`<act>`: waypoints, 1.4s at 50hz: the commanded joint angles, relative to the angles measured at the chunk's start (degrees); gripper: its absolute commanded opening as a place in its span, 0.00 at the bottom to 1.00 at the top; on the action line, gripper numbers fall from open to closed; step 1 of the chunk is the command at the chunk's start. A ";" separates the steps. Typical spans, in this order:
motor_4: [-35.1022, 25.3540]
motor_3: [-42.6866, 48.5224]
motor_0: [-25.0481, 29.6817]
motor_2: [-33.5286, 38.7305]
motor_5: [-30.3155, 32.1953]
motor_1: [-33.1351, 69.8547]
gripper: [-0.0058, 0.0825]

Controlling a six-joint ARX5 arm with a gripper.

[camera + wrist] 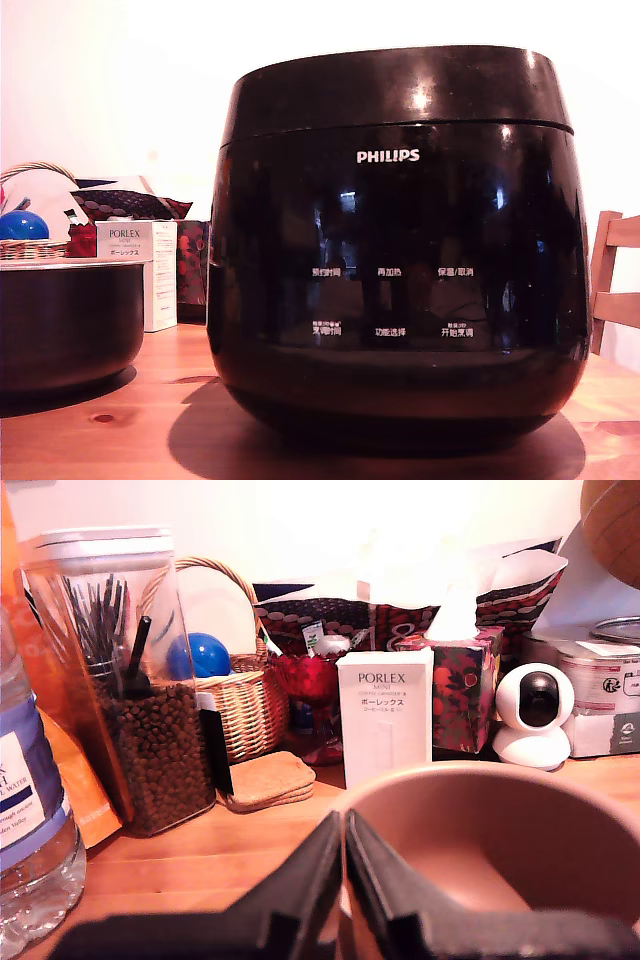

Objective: Open the rice cooker by pressing the large metal button on the top of its lid with medium force

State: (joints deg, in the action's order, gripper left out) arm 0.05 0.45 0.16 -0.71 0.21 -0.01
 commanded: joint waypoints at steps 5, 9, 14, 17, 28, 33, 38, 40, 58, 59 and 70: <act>-4.13 -7.43 -2.27 -1.14 -4.31 -0.70 0.04; -4.13 -7.45 -2.27 -1.14 -4.31 -0.72 0.04; -4.13 -7.80 -2.27 -1.14 -4.31 -0.72 0.04; -4.15 -7.93 -2.27 -1.14 -4.31 -0.72 0.04; -10.36 -14.27 -2.23 -1.25 -4.31 -0.70 0.04; -18.25 -15.87 -2.23 -2.29 -4.31 -0.70 0.04; -27.89 -14.62 -1.88 -4.17 -4.31 -0.70 0.04; -31.19 -13.60 -1.57 -5.16 -4.31 -0.70 0.04; -43.67 -6.16 1.22 -10.56 -25.70 -0.48 0.04; -44.17 -6.19 1.29 -10.58 -25.70 -0.24 0.04; -51.25 -6.29 4.83 -11.43 -25.73 4.83 0.04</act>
State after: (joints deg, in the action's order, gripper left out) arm -50.24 -5.56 3.88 -11.38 -25.34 3.03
